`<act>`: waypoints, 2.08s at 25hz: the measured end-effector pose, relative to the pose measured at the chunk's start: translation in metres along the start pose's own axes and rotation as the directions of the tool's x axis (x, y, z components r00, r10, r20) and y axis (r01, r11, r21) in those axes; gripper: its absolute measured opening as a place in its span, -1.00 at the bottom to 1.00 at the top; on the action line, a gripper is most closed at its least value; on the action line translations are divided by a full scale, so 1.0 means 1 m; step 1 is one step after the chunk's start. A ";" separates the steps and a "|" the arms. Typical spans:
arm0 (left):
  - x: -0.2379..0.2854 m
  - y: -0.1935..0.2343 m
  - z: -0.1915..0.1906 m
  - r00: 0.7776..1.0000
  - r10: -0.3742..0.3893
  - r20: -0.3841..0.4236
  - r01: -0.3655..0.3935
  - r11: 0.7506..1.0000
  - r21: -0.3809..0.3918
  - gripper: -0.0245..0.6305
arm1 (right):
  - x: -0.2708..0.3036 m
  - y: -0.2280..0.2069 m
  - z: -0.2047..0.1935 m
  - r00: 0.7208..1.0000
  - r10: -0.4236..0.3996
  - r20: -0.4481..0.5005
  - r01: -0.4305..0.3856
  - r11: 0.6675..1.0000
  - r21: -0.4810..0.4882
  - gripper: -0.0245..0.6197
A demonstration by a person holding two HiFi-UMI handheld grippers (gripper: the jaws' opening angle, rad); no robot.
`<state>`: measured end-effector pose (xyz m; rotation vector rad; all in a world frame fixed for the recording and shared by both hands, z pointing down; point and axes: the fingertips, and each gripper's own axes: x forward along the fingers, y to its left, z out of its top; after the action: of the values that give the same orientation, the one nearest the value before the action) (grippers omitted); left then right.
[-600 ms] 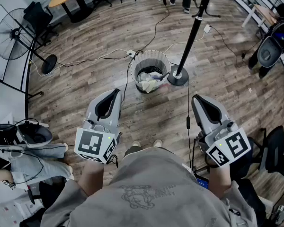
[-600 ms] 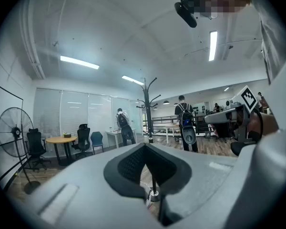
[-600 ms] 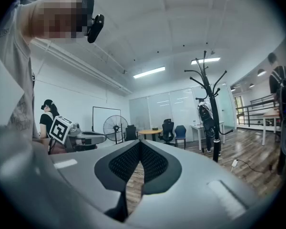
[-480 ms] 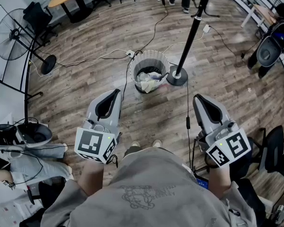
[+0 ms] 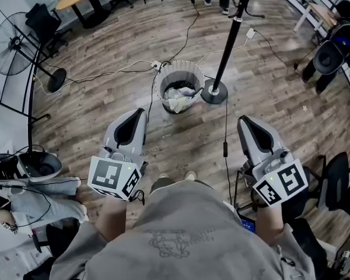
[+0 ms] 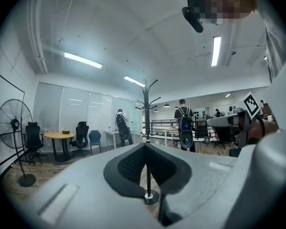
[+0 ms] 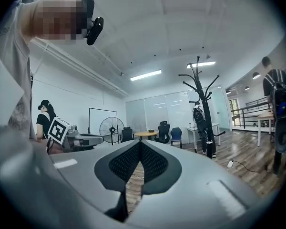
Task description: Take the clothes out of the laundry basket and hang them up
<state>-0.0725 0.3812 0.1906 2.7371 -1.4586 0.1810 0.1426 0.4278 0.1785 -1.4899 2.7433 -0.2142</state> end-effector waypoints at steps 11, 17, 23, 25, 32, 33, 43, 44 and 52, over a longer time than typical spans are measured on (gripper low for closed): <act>-0.005 0.008 -0.007 0.997 0.069 -0.023 -0.069 0.998 -0.002 -0.29 | -0.011 -0.023 0.010 0.990 -0.129 0.055 0.128 0.991 0.022 -0.19; -0.007 0.004 -0.008 0.996 0.082 -0.033 -0.082 0.997 0.010 -0.29 | -0.013 -0.022 0.000 0.993 -0.116 0.027 0.116 0.993 0.016 -0.15; -0.006 0.005 -0.009 0.995 0.093 -0.048 -0.092 0.996 0.015 -0.29 | -0.009 -0.025 -0.005 0.994 -0.107 0.005 0.107 0.994 0.018 -0.15; -0.006 0.007 -0.011 0.994 0.097 -0.051 -0.097 0.995 0.014 -0.29 | -0.006 -0.024 -0.008 0.995 -0.102 -0.001 0.102 0.995 0.019 -0.15; 0.010 0.012 -0.022 0.994 0.095 -0.062 -0.095 0.995 0.009 -0.29 | 0.005 -0.030 -0.012 0.997 -0.074 0.021 0.073 0.996 0.043 -0.12; 0.014 0.013 -0.023 0.994 0.093 -0.064 -0.093 0.996 0.009 -0.29 | 0.008 -0.032 -0.014 0.997 -0.074 0.014 0.073 0.996 0.041 -0.12; 0.056 0.041 -0.035 0.993 0.077 -0.093 -0.078 0.997 -0.003 -0.29 | 0.053 -0.056 -0.030 0.995 -0.082 -0.055 0.084 0.996 0.035 -0.12; 0.061 0.046 -0.037 0.992 0.075 -0.099 -0.076 0.997 -0.006 -0.29 | 0.060 -0.059 -0.032 0.994 -0.083 -0.064 0.086 0.996 0.037 -0.12; 0.117 0.093 -0.056 0.988 0.062 -0.141 -0.067 0.997 -0.033 -0.29 | 0.130 -0.087 -0.051 0.986 -0.080 -0.145 0.087 0.995 0.041 -0.12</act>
<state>-0.0903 0.2375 0.2579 2.5912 -1.4977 0.3375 0.1406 0.2781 0.2465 -1.6411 2.7632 -0.4003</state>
